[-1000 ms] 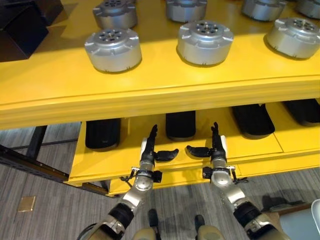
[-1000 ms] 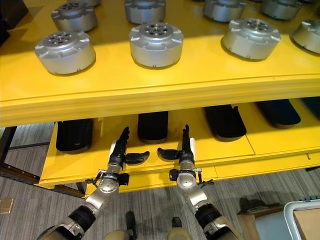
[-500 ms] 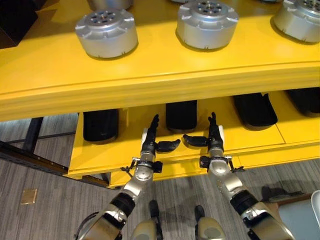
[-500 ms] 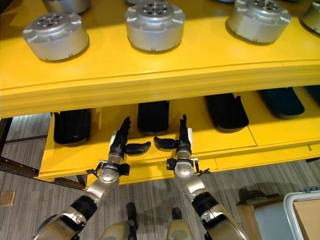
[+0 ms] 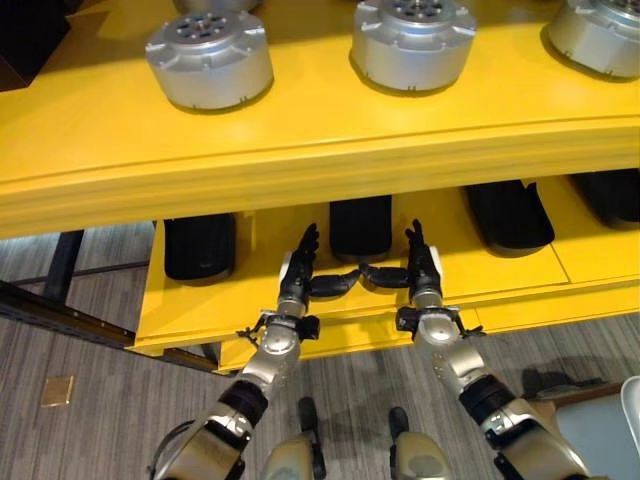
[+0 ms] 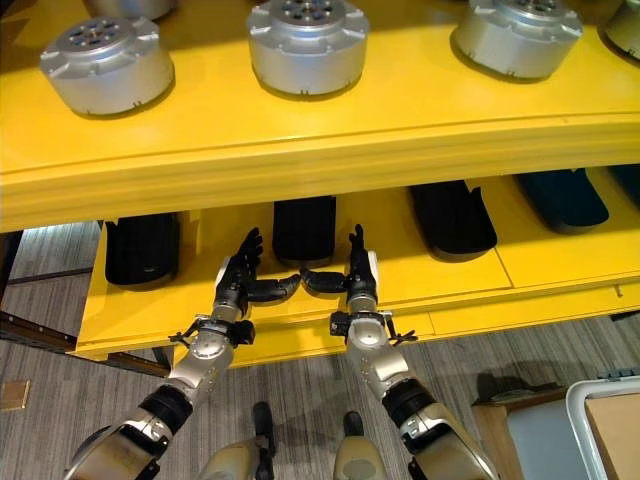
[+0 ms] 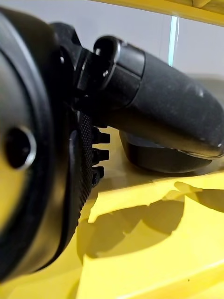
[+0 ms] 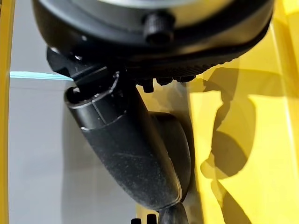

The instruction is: Move parts from the plastic box to the shelf.

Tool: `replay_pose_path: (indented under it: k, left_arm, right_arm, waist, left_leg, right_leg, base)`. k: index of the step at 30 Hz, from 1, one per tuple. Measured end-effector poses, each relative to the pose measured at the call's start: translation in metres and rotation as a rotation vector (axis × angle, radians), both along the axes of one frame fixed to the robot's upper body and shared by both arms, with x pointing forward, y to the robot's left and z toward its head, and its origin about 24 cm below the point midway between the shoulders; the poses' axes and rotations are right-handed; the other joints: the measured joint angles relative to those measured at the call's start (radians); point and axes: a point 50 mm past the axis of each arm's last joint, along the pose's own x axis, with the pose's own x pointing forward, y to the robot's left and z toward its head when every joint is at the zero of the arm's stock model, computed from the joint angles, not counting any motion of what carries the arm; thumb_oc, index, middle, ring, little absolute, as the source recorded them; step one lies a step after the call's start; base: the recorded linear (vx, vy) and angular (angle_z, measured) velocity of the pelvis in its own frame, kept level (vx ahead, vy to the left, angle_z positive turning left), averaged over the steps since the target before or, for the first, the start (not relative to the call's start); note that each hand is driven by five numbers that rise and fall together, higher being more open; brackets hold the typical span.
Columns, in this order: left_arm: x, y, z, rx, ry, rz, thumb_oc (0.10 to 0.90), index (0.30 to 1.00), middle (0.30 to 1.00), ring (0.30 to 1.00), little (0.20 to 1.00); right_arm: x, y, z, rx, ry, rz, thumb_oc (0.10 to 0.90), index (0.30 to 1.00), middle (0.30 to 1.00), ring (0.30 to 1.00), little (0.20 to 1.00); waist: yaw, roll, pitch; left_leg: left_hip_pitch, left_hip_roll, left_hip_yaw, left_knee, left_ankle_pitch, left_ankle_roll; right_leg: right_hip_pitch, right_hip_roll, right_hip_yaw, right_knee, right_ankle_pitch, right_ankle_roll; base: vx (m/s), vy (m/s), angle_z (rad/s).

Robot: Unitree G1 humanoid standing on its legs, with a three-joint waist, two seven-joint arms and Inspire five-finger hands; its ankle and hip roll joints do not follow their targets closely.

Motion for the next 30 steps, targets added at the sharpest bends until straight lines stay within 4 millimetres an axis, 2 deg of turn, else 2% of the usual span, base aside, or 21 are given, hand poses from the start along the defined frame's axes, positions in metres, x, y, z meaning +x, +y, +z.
replay_pose_path:
  k: [4, 23, 30]
  left_arm:
    - [0.001, 0.0, 0.0, -0.04, 0.005, 0.009, 0.9, 1.0, 1.0, 1.0, 1.0]
    - [0.004, 0.002, 0.005, -0.016, -0.026, -0.043, 0.9, 1.0, 1.0, 1.0, 1.0]
    - [0.006, 0.01, 0.007, 0.007, -0.032, -0.075, 0.9, 1.0, 1.0, 1.0, 1.0]
  right_arm:
    - [0.0, 0.001, 0.0, 0.008, 0.001, 0.005, 0.9, 1.0, 1.0, 1.0, 1.0]
    - [0.002, 0.013, 0.01, 0.044, -0.008, 0.166, 0.9, 1.0, 1.0, 1.0, 1.0]
    - [0.003, 0.014, 0.011, 0.048, -0.001, 0.19, 0.9, 1.0, 1.0, 1.0, 1.0]
  waist:
    - [0.0, 0.0, 0.0]
    - [0.002, -0.003, 0.001]
    - [0.0, -0.011, 0.005]
  left_leg:
    - [-0.001, 0.0, 0.0, 0.0, 0.0, 0.0]
    - [-0.03, 0.002, 0.002, 0.005, 0.005, 0.002]
    - [-0.03, 0.002, 0.004, 0.006, 0.005, 0.002]
  right_leg:
    - [-0.001, 0.0, 0.0, 0.0, 0.0, 0.0]
    - [-0.032, 0.004, 0.003, 0.007, 0.003, 0.001]
    - [-0.033, 0.003, 0.004, 0.008, 0.004, 0.001]
  base:
    - [-0.01, 0.0, 0.0]
    - [0.0, 0.0, 0.0]
    - [0.0, 0.0, 0.0]
